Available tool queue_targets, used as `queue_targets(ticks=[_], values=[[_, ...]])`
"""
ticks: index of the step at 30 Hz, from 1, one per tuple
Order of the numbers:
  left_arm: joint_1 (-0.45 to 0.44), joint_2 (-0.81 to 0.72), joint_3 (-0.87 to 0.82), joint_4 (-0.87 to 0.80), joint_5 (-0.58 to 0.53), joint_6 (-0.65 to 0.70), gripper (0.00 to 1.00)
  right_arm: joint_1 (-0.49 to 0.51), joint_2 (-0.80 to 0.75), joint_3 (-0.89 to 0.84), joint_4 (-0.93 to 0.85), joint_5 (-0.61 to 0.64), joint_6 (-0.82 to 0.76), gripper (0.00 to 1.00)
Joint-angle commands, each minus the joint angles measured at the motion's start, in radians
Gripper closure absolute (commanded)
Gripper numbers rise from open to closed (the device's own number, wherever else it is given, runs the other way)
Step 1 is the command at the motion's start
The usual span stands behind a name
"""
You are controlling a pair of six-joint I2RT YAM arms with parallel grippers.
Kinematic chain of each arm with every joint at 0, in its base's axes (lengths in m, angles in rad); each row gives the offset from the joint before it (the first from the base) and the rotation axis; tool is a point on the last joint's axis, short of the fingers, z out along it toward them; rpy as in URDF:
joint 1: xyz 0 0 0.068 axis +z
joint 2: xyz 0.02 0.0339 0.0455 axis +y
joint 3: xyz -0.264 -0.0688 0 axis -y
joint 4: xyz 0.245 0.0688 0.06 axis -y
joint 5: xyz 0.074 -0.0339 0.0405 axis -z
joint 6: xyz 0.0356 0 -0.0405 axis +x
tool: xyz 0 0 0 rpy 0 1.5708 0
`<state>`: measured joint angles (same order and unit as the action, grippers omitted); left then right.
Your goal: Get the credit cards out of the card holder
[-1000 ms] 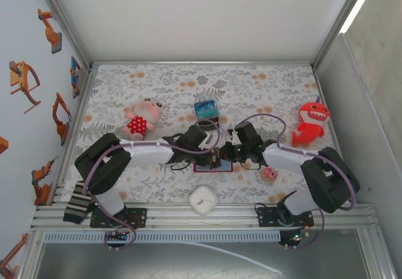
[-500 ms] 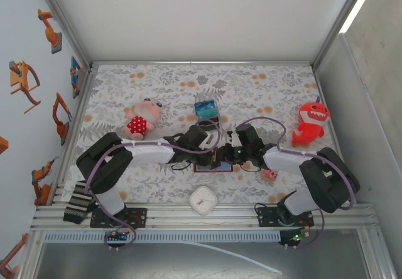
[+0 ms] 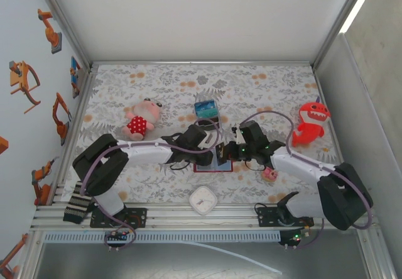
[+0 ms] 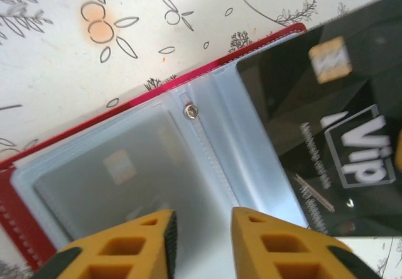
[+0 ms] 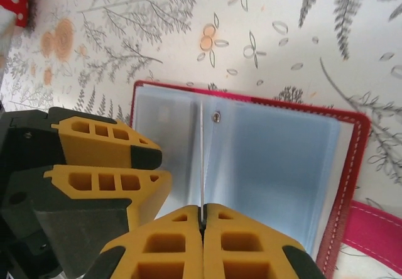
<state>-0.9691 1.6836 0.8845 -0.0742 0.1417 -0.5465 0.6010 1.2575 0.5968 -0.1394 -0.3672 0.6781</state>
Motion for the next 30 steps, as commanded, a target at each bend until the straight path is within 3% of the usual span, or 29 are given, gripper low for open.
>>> queue_targets(ticks=[1,8,13,20,30], values=[[0.007,-0.078,0.015,-0.053,-0.036,0.028,0.66,0.005,-0.048,0.045,-0.107,0.054,-0.075,0.96],[0.031,-0.247,0.033,-0.147,-0.140,0.167,0.60,0.010,-0.169,0.087,-0.149,0.024,-0.241,1.00],[0.075,-0.376,0.021,-0.138,-0.101,0.390,0.45,0.017,-0.188,0.160,-0.193,-0.050,-0.379,1.00],[0.149,-0.461,-0.003,-0.045,0.110,0.601,0.32,0.029,-0.133,0.283,-0.262,-0.088,-0.542,1.00],[0.224,-0.410,0.059,-0.084,0.429,0.751,0.35,0.042,-0.039,0.415,-0.368,-0.247,-0.719,1.00]])
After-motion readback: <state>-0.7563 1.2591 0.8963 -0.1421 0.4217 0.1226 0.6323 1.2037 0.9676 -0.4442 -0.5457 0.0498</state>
